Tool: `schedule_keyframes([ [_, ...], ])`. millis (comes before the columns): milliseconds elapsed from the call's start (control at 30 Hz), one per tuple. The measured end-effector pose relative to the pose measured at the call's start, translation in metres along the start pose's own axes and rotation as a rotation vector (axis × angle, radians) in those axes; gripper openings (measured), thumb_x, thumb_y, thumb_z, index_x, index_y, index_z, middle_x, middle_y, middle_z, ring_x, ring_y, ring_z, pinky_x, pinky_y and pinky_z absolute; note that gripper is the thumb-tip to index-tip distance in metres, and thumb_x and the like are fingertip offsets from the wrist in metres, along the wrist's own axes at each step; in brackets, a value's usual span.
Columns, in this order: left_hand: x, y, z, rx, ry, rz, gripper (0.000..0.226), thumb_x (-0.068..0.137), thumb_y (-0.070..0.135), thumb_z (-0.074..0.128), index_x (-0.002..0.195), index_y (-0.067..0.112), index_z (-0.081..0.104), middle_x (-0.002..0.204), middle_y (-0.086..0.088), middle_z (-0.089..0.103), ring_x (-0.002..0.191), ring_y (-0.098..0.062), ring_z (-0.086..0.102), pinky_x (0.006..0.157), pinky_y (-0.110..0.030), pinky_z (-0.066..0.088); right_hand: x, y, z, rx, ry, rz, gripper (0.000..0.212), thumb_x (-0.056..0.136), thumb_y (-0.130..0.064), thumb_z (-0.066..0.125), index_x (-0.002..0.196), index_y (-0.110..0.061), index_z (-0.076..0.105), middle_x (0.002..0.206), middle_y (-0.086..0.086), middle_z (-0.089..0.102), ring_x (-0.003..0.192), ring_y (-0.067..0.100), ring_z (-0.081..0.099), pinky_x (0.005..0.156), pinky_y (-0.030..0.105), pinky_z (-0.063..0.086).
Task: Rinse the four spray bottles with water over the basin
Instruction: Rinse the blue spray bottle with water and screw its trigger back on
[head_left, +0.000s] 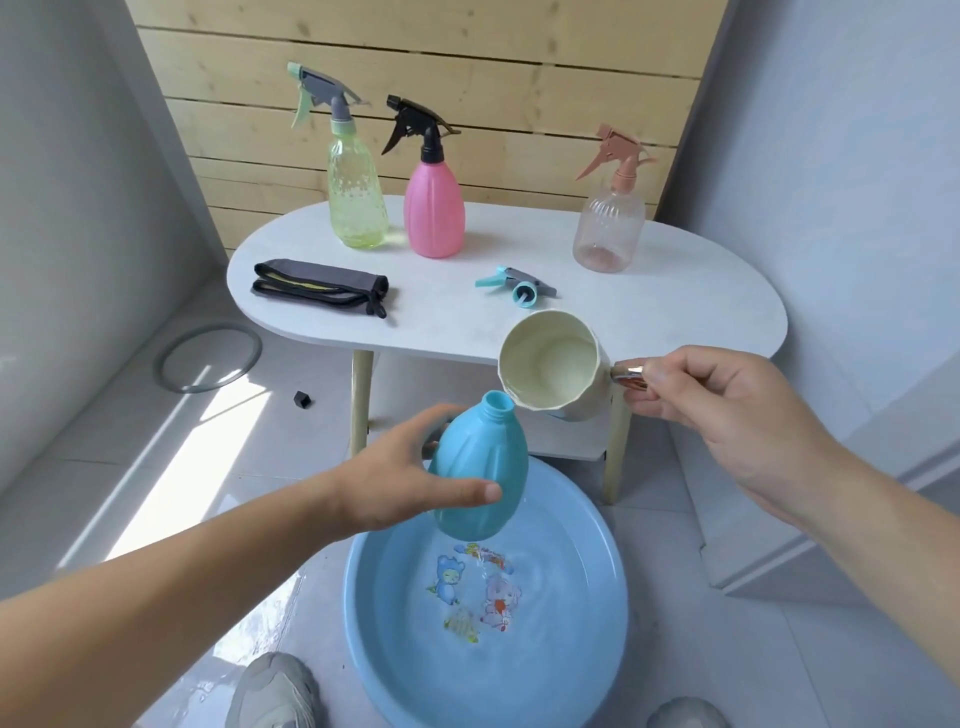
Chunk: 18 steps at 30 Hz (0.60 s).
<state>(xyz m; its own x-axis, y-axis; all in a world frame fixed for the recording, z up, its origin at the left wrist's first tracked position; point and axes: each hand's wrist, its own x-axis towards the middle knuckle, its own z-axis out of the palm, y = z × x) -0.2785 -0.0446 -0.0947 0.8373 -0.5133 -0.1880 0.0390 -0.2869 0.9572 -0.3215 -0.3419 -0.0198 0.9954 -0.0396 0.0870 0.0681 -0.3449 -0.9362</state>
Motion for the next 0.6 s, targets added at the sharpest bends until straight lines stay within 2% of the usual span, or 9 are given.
schedule_keyframes([
  [133,0.0012,-0.0017,-0.0008,0.022,0.001,-0.005,0.082,0.061,0.045,0.093,0.134,0.032,0.059,0.119,0.004,0.074,0.116,-0.013,0.069,0.101,-0.038,0.058,-0.0015,-0.0031,0.0019,-0.001,-0.002,-0.039,0.049,0.074,-0.066,0.068,0.092,-0.021,0.077,0.103,0.006,0.077,0.102,0.023,0.072,0.102,0.054,0.05],
  [333,0.0016,-0.0023,0.0005,0.048,-0.002,0.0,0.084,0.06,0.046,0.093,0.136,0.032,0.058,0.12,0.007,0.073,0.116,-0.01,0.069,0.099,-0.035,0.059,-0.0016,-0.0047,0.0034,-0.025,-0.005,-0.07,0.036,0.08,-0.055,0.062,0.092,-0.024,0.078,0.103,0.001,0.077,0.102,0.022,0.072,0.1,0.053,0.051],
  [467,0.001,-0.0024,0.001,0.052,-0.008,-0.001,0.084,0.06,0.047,0.093,0.135,0.033,0.058,0.119,0.007,0.073,0.116,-0.01,0.068,0.098,-0.033,0.059,-0.0028,-0.0056,0.0038,-0.046,-0.004,-0.093,0.059,0.071,-0.079,0.063,0.096,-0.027,0.078,0.104,0.002,0.077,0.103,0.026,0.071,0.1,0.054,0.051],
  [600,0.0012,-0.0031,0.0004,0.06,-0.018,-0.001,0.082,0.062,0.046,0.092,0.135,0.032,0.059,0.119,0.005,0.073,0.116,-0.011,0.069,0.098,-0.033,0.059,-0.0026,-0.0055,0.0042,-0.05,-0.002,-0.114,0.059,0.069,-0.081,0.063,0.095,-0.03,0.078,0.104,0.001,0.077,0.103,0.028,0.07,0.099,0.055,0.051],
])
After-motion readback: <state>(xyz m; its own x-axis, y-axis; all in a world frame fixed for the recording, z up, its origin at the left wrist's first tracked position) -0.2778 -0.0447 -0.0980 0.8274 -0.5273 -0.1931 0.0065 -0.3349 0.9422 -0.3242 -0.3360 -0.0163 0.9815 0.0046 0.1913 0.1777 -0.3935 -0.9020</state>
